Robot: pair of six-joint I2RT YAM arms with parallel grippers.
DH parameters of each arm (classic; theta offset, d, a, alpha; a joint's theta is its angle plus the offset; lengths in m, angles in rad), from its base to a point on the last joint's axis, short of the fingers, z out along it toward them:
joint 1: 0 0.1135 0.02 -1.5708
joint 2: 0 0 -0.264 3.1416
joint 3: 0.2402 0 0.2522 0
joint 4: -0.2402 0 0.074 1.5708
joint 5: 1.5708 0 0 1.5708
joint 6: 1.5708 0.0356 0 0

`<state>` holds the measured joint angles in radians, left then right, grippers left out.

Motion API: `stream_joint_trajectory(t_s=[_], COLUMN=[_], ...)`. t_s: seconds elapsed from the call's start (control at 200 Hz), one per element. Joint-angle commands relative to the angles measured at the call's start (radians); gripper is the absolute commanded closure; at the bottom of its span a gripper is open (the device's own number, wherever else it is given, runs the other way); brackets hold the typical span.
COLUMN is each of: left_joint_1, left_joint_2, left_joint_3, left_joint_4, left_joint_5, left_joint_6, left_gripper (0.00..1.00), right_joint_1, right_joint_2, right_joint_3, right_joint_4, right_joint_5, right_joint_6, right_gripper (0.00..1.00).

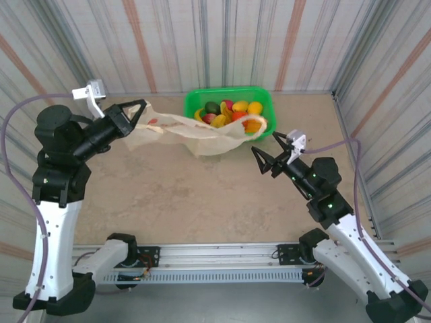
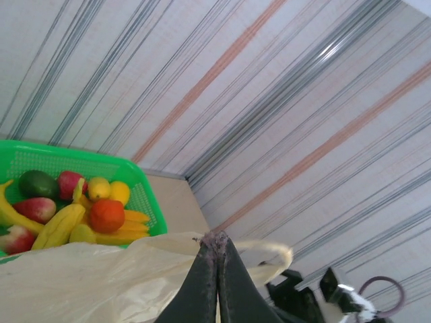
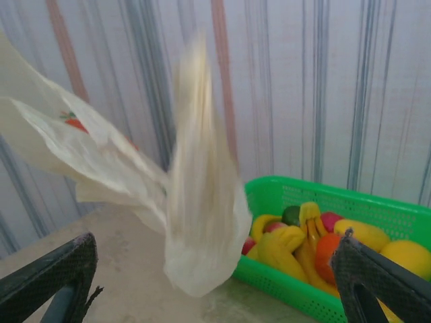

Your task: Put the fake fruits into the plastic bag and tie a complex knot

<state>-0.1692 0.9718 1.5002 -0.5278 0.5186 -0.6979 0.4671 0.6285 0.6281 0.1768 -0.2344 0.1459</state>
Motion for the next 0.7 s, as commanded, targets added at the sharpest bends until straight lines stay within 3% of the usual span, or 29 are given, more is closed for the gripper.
stream_joint_trajectory(t_s=[0.0,0.135,0.24,0.296,0.411,0.491,0.586,0.696], left_joint_1=[-0.013,-0.013,-0.013,-0.015,-0.028,-0.046,-0.062,-0.077], left_joint_2=[0.054,0.065,0.074,0.076,0.068,0.07,0.058,0.051], left_joint_3=[-0.005,-0.015,-0.017,-0.035,-0.08,-0.085,-0.092,-0.087], left_joint_4=[-0.173,-0.23,-0.279,-0.282,-0.274,-0.286,-0.304,-0.322], left_joint_5=[-0.088,-0.091,-0.074,-0.052,-0.025,-0.019,-0.036,-0.06], left_joint_6=[0.083,0.154,0.209,0.22,0.225,0.238,0.243,0.259], left_gripper=[1.0,1.0,1.0,1.0,1.0,1.0,1.0,1.0], right_joint_1=[-0.03,-0.063,-0.172,-0.182,-0.184,-0.193,-0.166,-0.091], right_joint_2=[-0.007,0.13,0.366,0.525,0.822,1.037,1.209,1.288], right_joint_3=[0.088,0.229,0.382,0.489,0.725,0.946,1.099,1.169], right_joint_4=[-0.074,-0.221,-0.342,-0.424,-0.592,-0.77,-0.869,-0.909], right_joint_5=[-0.09,0.122,0.042,0.053,0.114,0.055,0.027,0.085], right_joint_6=[0.009,0.11,0.217,0.233,0.259,0.269,0.28,0.226], right_gripper=[0.07,0.17,0.32,0.39,0.21,0.14,0.1,0.1])
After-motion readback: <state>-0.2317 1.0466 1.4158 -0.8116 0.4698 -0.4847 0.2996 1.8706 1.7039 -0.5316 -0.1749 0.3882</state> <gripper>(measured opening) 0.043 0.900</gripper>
